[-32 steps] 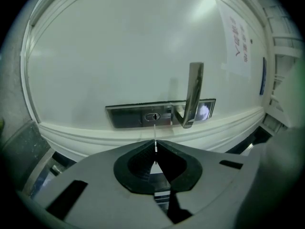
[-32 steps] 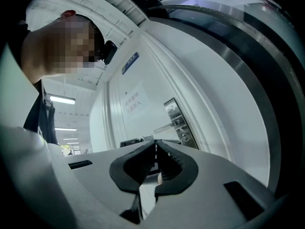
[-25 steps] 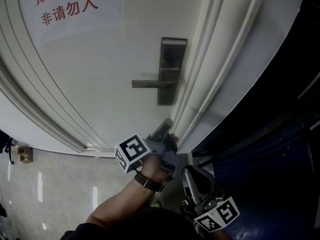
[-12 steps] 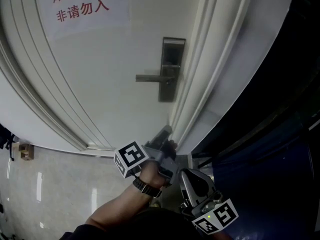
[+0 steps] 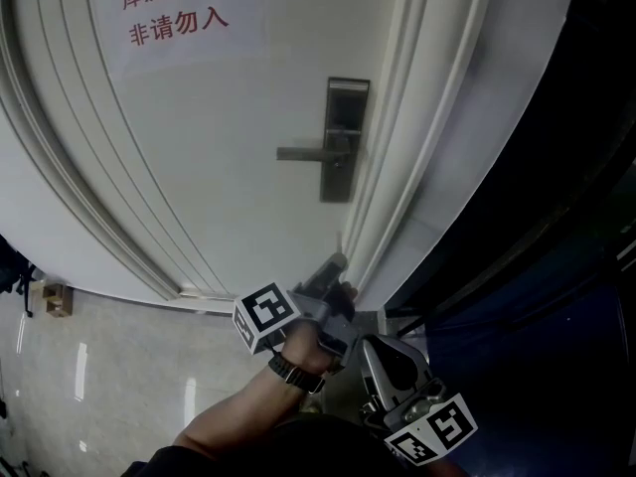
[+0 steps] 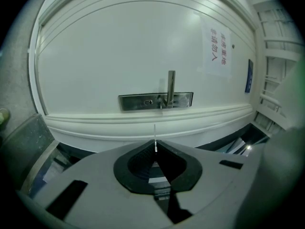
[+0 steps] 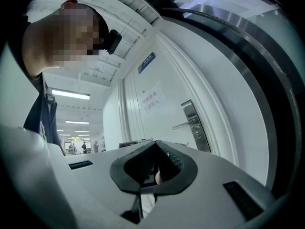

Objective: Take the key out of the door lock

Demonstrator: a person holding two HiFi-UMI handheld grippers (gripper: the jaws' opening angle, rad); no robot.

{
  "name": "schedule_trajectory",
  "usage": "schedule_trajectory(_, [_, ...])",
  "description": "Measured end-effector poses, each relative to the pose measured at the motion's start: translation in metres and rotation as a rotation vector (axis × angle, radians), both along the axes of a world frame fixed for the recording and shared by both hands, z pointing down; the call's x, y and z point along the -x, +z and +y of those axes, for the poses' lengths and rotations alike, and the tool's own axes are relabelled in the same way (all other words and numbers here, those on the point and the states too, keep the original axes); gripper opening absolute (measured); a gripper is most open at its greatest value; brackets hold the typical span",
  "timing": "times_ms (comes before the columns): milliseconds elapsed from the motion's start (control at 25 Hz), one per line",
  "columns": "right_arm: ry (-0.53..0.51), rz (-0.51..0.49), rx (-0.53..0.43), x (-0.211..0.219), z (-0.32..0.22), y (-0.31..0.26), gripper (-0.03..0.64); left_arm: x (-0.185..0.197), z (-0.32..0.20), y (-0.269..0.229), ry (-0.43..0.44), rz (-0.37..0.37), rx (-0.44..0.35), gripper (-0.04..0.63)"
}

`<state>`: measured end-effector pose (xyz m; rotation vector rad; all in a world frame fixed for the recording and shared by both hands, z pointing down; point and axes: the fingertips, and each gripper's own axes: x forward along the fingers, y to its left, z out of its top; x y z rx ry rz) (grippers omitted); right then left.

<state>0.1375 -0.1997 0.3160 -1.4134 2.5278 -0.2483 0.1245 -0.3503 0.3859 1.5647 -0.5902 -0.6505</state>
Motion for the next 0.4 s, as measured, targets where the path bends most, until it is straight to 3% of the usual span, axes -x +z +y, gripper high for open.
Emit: schedule_trajectory(400, [-0.005, 0.008, -0.012, -0.0011, 0.0058, -0.0062, 0.014, 0.0002, 0.0053, -0.0059, -0.005, 0.005, -0.006, 0.009])
